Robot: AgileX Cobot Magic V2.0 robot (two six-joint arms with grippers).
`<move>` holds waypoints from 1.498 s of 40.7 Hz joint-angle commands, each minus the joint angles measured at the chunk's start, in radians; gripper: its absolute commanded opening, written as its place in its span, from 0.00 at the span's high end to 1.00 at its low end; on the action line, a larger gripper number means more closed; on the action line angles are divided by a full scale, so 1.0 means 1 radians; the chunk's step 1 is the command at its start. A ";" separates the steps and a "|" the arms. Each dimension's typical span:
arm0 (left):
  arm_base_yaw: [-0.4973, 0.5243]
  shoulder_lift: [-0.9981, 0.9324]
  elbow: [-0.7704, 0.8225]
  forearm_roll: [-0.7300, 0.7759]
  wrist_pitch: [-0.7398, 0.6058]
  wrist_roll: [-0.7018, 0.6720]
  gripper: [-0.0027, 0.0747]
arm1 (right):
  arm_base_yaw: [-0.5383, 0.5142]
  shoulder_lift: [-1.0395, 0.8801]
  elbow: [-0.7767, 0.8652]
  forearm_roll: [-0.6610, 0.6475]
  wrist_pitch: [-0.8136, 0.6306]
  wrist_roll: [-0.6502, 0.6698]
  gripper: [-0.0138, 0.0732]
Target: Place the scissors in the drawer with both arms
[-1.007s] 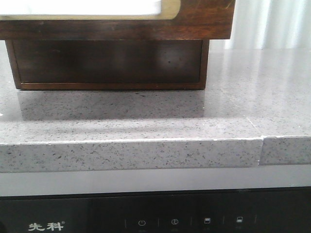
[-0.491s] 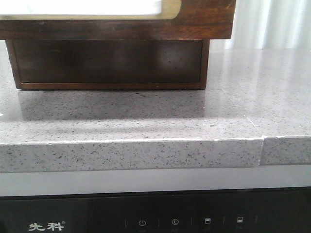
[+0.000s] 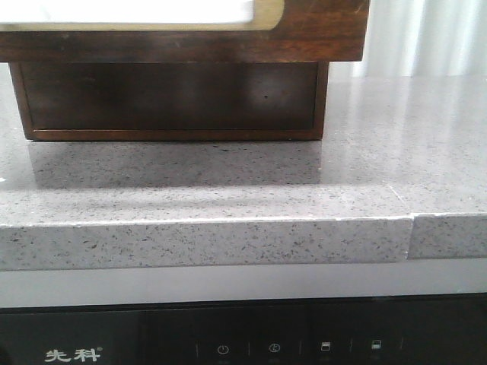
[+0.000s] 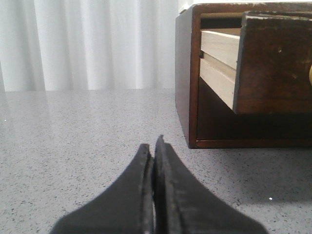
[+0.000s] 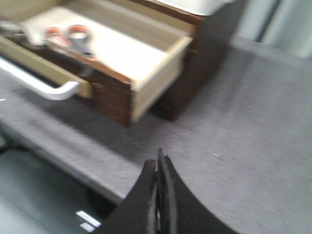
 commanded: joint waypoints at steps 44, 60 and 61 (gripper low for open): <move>-0.008 -0.018 0.025 -0.009 -0.081 0.000 0.99 | -0.349 -0.525 0.889 -0.014 -0.811 -0.012 0.92; -0.008 -0.018 0.025 -0.009 -0.081 0.000 0.99 | -0.349 -0.525 0.889 -0.112 -0.890 0.126 0.92; -0.008 -0.018 0.025 -0.009 -0.081 0.000 0.99 | -0.349 -0.525 0.889 -0.112 -0.889 0.126 0.92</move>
